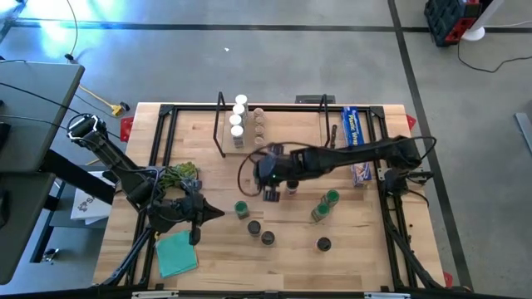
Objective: Shelf spices
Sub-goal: Put the green seasoning bottle on the shelf
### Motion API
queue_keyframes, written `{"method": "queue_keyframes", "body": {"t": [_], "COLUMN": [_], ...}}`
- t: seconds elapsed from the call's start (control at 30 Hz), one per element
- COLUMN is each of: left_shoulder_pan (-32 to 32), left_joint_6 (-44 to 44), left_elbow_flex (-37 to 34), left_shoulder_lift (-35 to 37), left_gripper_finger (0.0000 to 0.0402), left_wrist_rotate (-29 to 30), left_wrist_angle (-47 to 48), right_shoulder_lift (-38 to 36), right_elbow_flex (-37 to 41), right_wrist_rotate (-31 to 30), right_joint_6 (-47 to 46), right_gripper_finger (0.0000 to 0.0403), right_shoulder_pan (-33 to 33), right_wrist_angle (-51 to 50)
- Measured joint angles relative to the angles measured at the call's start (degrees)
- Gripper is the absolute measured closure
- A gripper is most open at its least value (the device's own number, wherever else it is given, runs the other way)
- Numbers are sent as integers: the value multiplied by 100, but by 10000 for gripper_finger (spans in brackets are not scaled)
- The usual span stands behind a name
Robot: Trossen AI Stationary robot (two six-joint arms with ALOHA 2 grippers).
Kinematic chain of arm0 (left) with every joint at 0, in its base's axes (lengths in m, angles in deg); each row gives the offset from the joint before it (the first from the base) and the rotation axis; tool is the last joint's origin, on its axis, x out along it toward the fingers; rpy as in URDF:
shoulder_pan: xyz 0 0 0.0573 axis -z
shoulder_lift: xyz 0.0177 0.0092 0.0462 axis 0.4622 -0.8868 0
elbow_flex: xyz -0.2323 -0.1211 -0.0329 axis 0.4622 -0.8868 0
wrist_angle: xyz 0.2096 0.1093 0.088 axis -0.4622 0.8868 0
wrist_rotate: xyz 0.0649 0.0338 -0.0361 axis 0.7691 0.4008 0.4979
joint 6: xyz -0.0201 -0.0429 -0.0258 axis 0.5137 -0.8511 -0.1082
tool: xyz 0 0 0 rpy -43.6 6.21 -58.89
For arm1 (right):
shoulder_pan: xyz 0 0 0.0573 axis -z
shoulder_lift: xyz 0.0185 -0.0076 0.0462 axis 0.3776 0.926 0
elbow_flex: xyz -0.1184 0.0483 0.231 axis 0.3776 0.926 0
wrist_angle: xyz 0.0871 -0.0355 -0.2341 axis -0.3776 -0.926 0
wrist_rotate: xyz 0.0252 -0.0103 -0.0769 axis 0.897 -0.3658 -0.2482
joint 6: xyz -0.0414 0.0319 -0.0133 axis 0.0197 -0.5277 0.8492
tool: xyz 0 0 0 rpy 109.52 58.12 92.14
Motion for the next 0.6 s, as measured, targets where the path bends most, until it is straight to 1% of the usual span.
{"method": "queue_keyframes", "body": {"t": [0.07,0.13,0.23,0.3,0.4,0.47,0.53,0.6], "left_shoulder_pan": [0,0,-1,-1,-1,-2,0,0], "left_joint_6": [0,1,2,4,2,2,2,-19], "left_elbow_flex": [0,0,2,4,4,4,4,4], "left_shoulder_lift": [0,0,0,-4,-4,-4,-4,-4], "left_gripper_finger": [401,401,401,401,401,401,401,401], "left_wrist_rotate": [2,6,10,10,10,6,3,-5], "left_wrist_angle": [4,3,3,31,60,73,93,125], "right_shoulder_lift": [63,123,215,288,404,533,659,756], "right_elbow_flex": [0,1,2,3,42,55,61,61], "right_wrist_rotate": [52,56,247,481,628,828,903,745], "right_joint_6": [74,68,71,69,71,71,79,24], "right_gripper_finger": [315,297,251,214,156,125,103,92], "right_shoulder_pan": [-26,33,201,337,520,622,698,752], "right_wrist_angle": [30,88,134,152,180,88,53,17]}}
